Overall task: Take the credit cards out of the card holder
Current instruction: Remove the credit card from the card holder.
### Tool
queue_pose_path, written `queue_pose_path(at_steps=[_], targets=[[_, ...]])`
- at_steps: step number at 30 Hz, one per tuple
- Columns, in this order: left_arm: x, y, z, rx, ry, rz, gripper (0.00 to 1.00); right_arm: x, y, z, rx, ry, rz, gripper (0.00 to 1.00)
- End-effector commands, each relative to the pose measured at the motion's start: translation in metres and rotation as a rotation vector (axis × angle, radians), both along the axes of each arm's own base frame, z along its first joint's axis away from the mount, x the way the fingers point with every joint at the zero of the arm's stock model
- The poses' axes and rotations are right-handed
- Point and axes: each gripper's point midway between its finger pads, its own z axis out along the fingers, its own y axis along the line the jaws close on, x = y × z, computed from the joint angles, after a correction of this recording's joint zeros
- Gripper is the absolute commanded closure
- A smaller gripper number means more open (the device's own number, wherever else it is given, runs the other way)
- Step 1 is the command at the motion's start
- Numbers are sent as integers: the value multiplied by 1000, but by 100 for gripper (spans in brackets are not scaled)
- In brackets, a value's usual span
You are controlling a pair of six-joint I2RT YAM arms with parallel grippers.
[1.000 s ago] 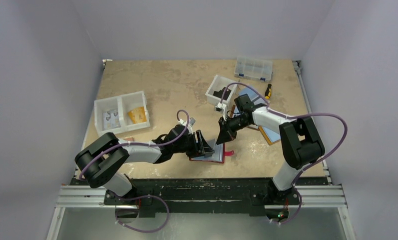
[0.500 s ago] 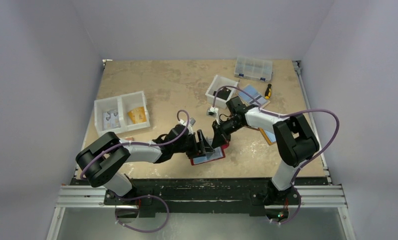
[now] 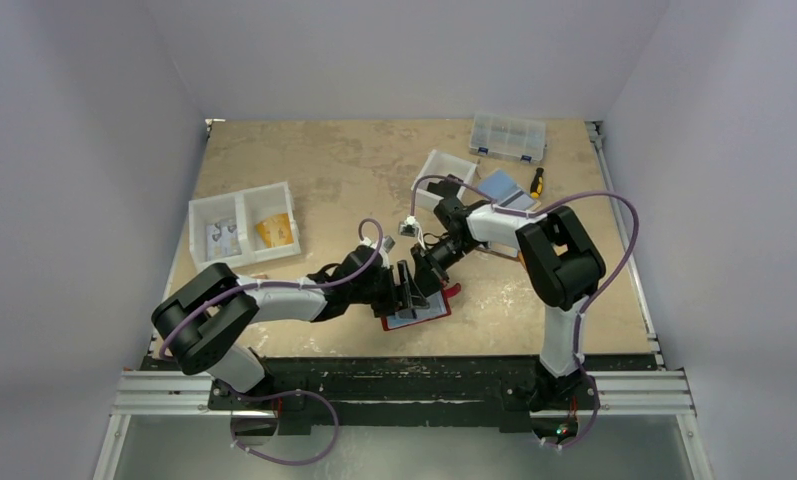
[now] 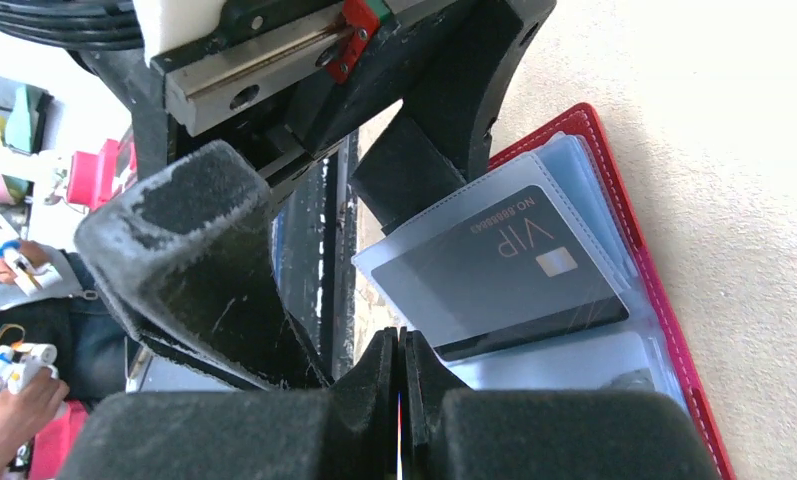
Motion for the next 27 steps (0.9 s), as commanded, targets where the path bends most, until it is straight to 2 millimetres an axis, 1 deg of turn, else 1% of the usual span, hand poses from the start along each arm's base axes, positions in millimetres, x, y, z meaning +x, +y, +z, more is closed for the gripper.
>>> queue_pose_path(at_steps=[1,5,7,8,10,12,14,16,17,18,20,21,22,23,24,25,26,27], targets=[[14,7,3,48,-26,58,33,-2,7,11,19,-34,25,95],[16,20,0,85,-25,114,37,14,4,2,-58,-129,-25,95],[17,26,-1,95,-29,133,39,26,1,6,-79,-196,-62,95],[18,28,0,98,-31,143,40,31,-2,9,-81,-220,-75,94],[20,34,0,107,-32,162,46,39,-9,15,-82,-261,-99,94],[21,39,1,109,-33,178,47,46,-17,21,-77,-304,-117,93],[23,42,1,106,-35,187,49,50,-23,32,-53,-342,-122,92],[24,44,1,101,-38,190,55,51,-28,42,-36,-398,-120,92],[24,45,-1,100,-34,190,59,52,-30,47,-28,-430,-121,92],[24,44,-1,93,-32,181,66,53,-32,55,-17,-473,-124,92],[25,43,-4,93,-36,155,85,57,-34,72,7,-579,-132,89],[24,43,-6,97,-37,141,98,59,-36,84,23,-647,-141,87],[24,42,-7,96,-43,129,100,61,-38,96,39,-719,-151,80],[24,41,-6,92,-54,115,100,63,-40,110,60,-798,-163,69],[24,40,-3,83,-71,100,100,62,-40,121,90,-861,-163,49],[24,40,-1,79,-90,83,100,60,-41,126,110,-891,-160,31],[24,39,3,72,-120,61,100,55,-39,126,119,-845,-171,10],[25,38,8,67,-150,39,100,47,-37,120,124,-774,-154,2]])
